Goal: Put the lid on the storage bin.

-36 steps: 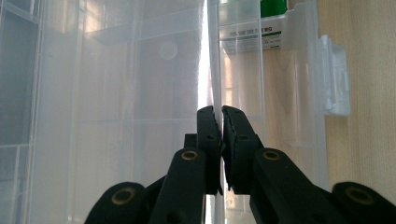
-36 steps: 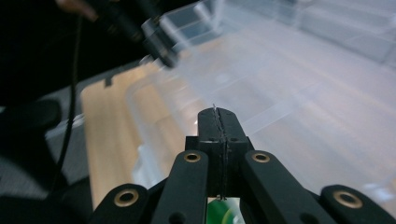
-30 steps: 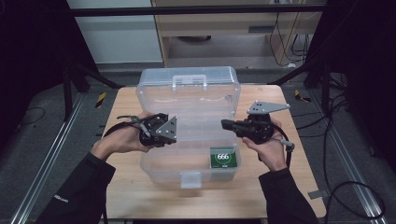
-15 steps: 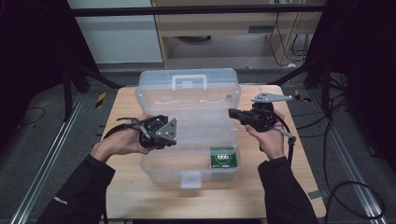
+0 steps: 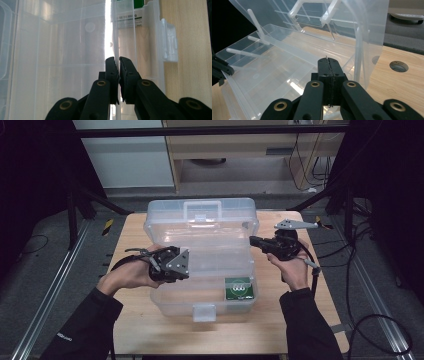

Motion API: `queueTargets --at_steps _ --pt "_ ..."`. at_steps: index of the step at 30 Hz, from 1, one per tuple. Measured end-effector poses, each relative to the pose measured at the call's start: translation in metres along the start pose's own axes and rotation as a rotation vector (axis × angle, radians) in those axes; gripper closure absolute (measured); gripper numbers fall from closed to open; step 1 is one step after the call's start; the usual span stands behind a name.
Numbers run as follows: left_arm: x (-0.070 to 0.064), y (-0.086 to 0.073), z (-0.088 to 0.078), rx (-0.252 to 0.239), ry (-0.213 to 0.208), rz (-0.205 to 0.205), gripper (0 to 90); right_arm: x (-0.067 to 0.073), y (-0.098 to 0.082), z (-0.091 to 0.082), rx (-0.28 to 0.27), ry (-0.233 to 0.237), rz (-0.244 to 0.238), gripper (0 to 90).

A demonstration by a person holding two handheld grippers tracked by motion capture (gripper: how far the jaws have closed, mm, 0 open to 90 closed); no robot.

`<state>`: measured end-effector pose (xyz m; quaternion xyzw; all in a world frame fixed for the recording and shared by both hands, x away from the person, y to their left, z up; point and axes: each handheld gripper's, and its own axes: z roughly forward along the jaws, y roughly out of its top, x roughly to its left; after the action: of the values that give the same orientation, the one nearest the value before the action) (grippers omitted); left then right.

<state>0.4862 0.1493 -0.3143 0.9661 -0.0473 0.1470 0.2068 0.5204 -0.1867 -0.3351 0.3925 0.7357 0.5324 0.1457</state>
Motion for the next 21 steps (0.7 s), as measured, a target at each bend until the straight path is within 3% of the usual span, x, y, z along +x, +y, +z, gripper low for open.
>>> queueTargets --at_steps 11,17,21 --pt "-0.007 -0.001 0.004 0.007 -0.022 0.02 83.9 -0.002 -0.003 -0.002 0.001 0.003 0.01 90.0" --pt "-0.01 -0.001 0.004 0.015 -0.011 0.026 82.9 0.001 -0.004 -0.004 0.012 0.018 -0.002 90.0" --pt "-0.011 -0.001 0.005 -0.019 -0.007 0.014 74.8 0.003 -0.004 -0.005 0.015 0.02 -0.009 89.3"
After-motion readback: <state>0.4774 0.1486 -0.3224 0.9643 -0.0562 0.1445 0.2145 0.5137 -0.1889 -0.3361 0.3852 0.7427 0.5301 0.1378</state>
